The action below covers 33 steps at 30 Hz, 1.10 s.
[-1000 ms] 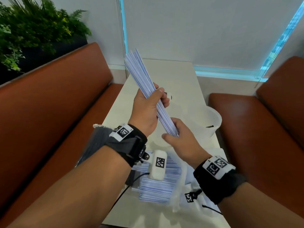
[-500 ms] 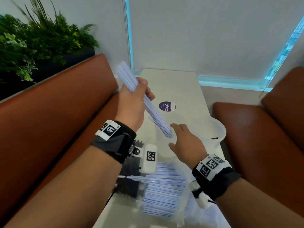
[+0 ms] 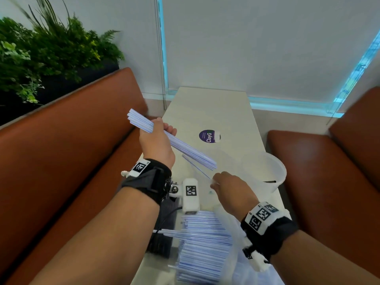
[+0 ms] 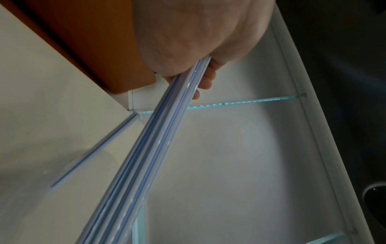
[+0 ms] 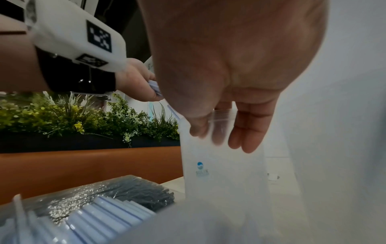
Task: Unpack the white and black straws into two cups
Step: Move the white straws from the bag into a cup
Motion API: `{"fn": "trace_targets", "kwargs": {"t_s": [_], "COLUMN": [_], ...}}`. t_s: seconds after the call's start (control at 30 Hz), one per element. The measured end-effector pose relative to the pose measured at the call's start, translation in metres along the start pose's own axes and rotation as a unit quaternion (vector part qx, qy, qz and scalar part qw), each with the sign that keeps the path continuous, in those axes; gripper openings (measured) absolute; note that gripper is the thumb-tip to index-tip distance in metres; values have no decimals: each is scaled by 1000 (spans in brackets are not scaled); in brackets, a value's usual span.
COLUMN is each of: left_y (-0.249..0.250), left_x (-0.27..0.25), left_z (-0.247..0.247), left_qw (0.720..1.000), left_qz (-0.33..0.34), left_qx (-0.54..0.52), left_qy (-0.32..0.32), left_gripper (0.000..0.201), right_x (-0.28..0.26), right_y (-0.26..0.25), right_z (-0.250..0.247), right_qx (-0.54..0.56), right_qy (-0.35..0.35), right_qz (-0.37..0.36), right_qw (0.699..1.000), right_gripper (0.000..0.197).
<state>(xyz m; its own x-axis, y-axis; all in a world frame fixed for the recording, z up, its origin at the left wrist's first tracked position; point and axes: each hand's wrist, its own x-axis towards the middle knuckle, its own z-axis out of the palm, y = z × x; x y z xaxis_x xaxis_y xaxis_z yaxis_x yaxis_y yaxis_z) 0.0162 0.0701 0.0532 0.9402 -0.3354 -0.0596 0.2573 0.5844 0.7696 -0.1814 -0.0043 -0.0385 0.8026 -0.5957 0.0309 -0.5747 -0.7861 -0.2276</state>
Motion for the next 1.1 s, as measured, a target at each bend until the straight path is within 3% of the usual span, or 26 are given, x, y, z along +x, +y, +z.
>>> {"fn": "trace_targets", "kwargs": {"t_s": [0.1,0.17,0.23,0.3,0.33,0.37,0.47,0.53,0.57,0.6,0.67,0.7,0.77,0.83,0.9,0.97,1.03,1.1], "left_y": [-9,-19,-31,-41,-44,-44,-47,-52,-57,-60,-63,-64,-65,-66,-73,-85,-97,-106], "left_x": [2,0,-4,-6,-6,-5,-6,-12,-15,-17,-18,-15,-4,8,17,19,18,15], "left_z": [2,0,-6,-15,-19,-24,-42,-52,-56,-57,-49,-41,-21,0,17,29,38,43], "left_qw": [998,982,936,864,844,842,869,865,852,837,803,788,766,724,642,571,532,515], "left_qz": [41,90,114,113,98,68,-19,-54,-67,-72,-34,-7,17,24,20,27,37,39], "left_qx": [44,156,308,441,470,475,438,437,446,454,491,513,549,594,660,700,721,733], "left_qy": [-19,-51,-125,-216,-239,-245,-229,-242,-264,-298,-337,-340,-333,-349,-389,-428,-442,-442], "left_gripper": [2,6,18,30,28,34,118,137,133,117,63,56,52,48,58,54,55,58], "right_x": [-2,-4,-4,-3,-3,-3,-3,-4,-4,-4,-4,-4,-5,-5,-6,-6,-6,-6], "right_y": [0,-1,-2,-3,-3,-3,-3,-2,-3,-3,-5,-5,-6,-7,-7,-7,-5,-3], "right_z": [1,1,1,1,0,0,0,0,-1,-1,-1,-1,-1,-1,-2,-2,-2,-4], "right_qx": [0,0,0,-1,-2,-1,9,14,14,15,14,10,5,5,5,6,8,8], "right_qy": [-3,-6,-10,-15,-18,-19,-17,-18,-18,-17,-19,-21,-24,-25,-27,-30,-28,-28], "right_qz": [-4,-11,-14,-10,-7,-4,-3,-6,-7,-8,-16,-21,-29,-31,-34,-42,-47,-43], "right_qw": [1000,1000,1000,1000,1000,1000,1000,1000,1000,1000,1000,1000,999,999,999,999,998,999], "right_gripper": [16,19,22,22,21,20,19,18,18,18,19,20,20,20,18,17,18,21]}}
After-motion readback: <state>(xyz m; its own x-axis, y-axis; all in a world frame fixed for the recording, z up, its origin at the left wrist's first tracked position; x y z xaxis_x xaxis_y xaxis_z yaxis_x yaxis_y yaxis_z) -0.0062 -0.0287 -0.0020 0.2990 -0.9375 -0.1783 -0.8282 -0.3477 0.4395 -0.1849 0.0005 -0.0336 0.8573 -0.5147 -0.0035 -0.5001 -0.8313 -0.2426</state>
